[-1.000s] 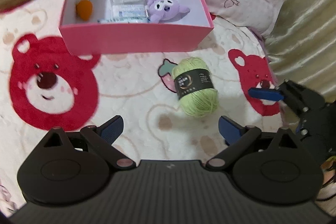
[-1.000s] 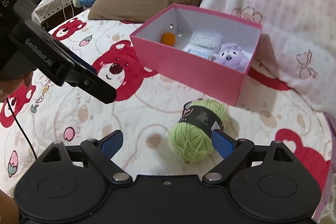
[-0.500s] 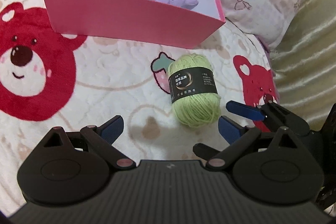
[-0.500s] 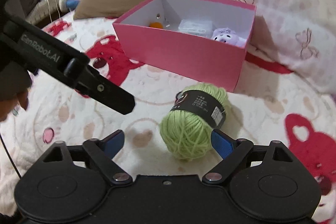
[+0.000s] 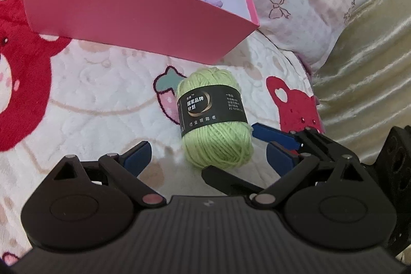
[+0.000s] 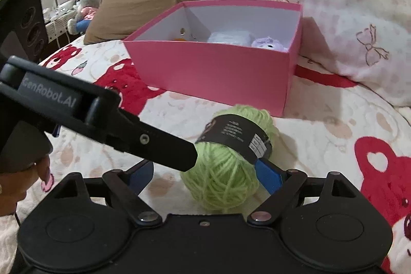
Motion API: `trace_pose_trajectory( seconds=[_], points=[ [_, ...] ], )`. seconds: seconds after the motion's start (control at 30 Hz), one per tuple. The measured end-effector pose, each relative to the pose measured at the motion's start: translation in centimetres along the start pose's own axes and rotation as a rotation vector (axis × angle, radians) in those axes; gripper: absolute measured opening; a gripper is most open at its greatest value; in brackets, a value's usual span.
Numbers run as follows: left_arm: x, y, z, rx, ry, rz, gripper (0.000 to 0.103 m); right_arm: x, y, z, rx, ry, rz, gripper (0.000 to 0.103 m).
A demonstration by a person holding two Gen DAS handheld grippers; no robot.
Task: Organize objects
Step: 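Lower the open left tool around the green yarn ball, then close the left tool on the green yarn ball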
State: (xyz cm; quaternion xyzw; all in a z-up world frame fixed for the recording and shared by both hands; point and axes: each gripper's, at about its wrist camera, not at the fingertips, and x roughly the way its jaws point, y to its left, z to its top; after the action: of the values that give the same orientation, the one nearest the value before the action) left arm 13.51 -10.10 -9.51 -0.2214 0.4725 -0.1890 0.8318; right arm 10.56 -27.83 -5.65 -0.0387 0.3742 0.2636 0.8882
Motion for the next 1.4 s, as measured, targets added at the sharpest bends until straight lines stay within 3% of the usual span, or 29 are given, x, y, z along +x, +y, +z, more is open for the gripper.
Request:
trace_pose_trajectory(
  seconds=[0.2, 0.43, 0.63, 0.83, 0.93, 1.1, 1.4],
  points=[
    [-1.0, 0.0, 1.5, -0.036, -0.059, 0.013, 0.095, 0.7, -0.8, -0.3, 0.045, 0.016, 0.01, 0.088],
    [-0.7, -0.8, 1.8, 0.008, -0.054, 0.003, 0.095, 1.9, -2.3, -0.7, 0.176, 0.063, 0.05, 0.088],
    [1.2, -0.9, 1.5, 0.017, -0.013, -0.01, 0.084, 2.5, -3.3, -1.0, 0.271, 0.081, 0.097, 0.086],
    [2.6, -1.0, 1.6, 0.045, 0.015, -0.071, 0.073, 3.2, -3.9, -1.4, 0.298, 0.085, 0.101, 0.076],
    [3.1, -0.8, 1.9, 0.035, 0.021, -0.05, 0.067, 3.4, -4.3, -1.8, 0.292, 0.074, 0.098, 0.072],
    [4.3, -0.2, 2.0, 0.043, 0.043, -0.03, 0.066, 3.7, -4.4, -1.9, 0.294, 0.077, 0.1, 0.073],
    [4.6, -1.3, 1.0, 0.079, 0.015, 0.022, 0.059, 4.4, -4.5, -2.1, 0.296, 0.081, 0.081, 0.071]
  ],
)
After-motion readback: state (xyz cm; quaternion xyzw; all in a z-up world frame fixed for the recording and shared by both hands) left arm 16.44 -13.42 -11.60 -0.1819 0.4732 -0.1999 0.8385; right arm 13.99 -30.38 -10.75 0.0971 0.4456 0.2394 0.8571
